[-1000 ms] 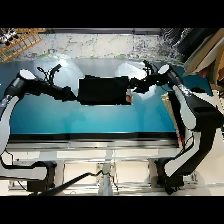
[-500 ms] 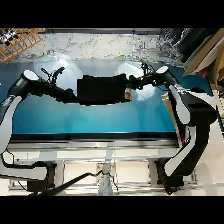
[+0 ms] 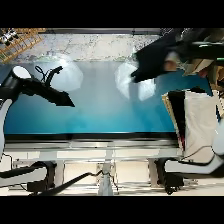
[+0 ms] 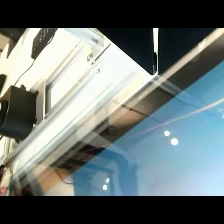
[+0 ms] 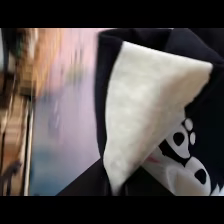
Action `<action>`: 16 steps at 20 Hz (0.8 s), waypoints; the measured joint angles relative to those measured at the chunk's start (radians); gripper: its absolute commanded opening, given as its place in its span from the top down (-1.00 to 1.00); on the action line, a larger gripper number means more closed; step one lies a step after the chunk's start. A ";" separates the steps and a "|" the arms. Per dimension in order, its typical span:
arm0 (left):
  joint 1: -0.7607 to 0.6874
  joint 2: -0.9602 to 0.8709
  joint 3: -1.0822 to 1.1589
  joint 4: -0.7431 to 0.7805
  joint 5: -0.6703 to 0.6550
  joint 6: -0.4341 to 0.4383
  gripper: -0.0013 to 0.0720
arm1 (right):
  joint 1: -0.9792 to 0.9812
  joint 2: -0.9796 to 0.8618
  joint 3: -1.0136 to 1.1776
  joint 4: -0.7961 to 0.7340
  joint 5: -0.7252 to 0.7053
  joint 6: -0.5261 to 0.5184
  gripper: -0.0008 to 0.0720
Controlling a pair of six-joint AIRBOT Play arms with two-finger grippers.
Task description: Fold the clothes and pants, and hang the long-sleeved shirts on hangers.
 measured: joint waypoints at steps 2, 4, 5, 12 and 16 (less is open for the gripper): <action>0.000 0.037 0.000 0.006 -0.012 0.000 0.95 | -0.148 0.114 0.005 -0.057 0.080 0.062 0.93; 0.000 0.060 0.000 0.008 -0.018 -0.003 0.95 | -0.320 0.216 0.005 -0.142 0.207 0.103 0.94; 0.000 0.066 0.000 0.010 -0.018 -0.003 0.95 | -0.407 0.259 0.000 -0.195 0.264 0.111 0.94; 0.000 0.082 0.000 0.013 0.020 0.029 0.95 | -0.969 0.480 -0.261 -0.444 0.451 0.056 0.93; 0.000 0.083 0.000 0.013 0.045 0.034 0.95 | -1.039 0.513 -0.552 -0.617 0.426 0.030 0.92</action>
